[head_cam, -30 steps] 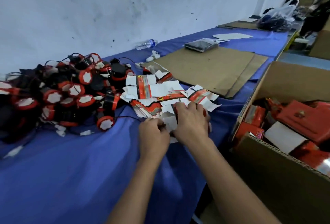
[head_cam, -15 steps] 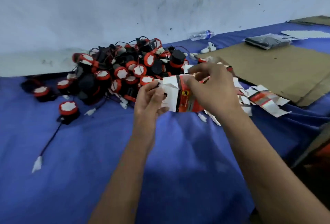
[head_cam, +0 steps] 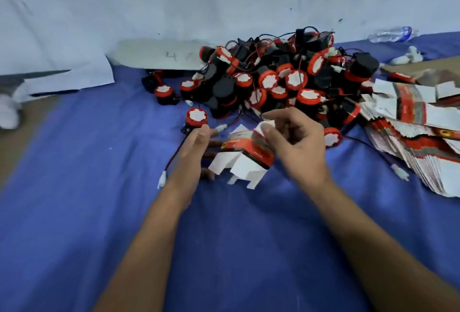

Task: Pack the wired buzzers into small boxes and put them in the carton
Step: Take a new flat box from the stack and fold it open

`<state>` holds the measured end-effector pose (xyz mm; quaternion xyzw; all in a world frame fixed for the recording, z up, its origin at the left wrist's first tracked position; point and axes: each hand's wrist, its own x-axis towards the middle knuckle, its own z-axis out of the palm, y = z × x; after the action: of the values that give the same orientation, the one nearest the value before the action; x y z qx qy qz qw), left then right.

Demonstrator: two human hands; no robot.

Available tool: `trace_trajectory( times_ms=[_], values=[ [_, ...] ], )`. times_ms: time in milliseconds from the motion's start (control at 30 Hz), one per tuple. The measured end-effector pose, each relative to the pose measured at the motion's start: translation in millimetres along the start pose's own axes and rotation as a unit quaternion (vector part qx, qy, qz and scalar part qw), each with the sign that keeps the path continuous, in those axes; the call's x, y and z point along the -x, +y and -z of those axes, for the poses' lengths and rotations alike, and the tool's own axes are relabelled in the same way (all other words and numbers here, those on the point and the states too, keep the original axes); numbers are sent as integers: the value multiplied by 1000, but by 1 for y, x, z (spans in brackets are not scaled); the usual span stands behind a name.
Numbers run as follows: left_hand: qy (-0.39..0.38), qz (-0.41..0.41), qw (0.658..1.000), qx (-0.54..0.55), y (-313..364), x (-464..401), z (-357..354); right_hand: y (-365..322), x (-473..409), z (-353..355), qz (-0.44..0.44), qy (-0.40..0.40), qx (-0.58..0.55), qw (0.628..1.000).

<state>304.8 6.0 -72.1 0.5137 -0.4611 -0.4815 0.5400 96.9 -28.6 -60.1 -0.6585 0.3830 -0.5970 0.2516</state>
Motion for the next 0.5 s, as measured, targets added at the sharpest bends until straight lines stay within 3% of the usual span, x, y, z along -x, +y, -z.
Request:
trace_trajectory(
  times_ms=[200,367,500],
  values=[
    [-169,3,985,30,3,12,-7,12,-1,-1,-101,-10,-138,985],
    [-98,10,989,110,2,10,-8,17,1,-5,-120,-64,-133,982],
    [-41,-16,996,71,-2,8,-7,13,4,-7,-120,-167,-107,973]
  ],
)
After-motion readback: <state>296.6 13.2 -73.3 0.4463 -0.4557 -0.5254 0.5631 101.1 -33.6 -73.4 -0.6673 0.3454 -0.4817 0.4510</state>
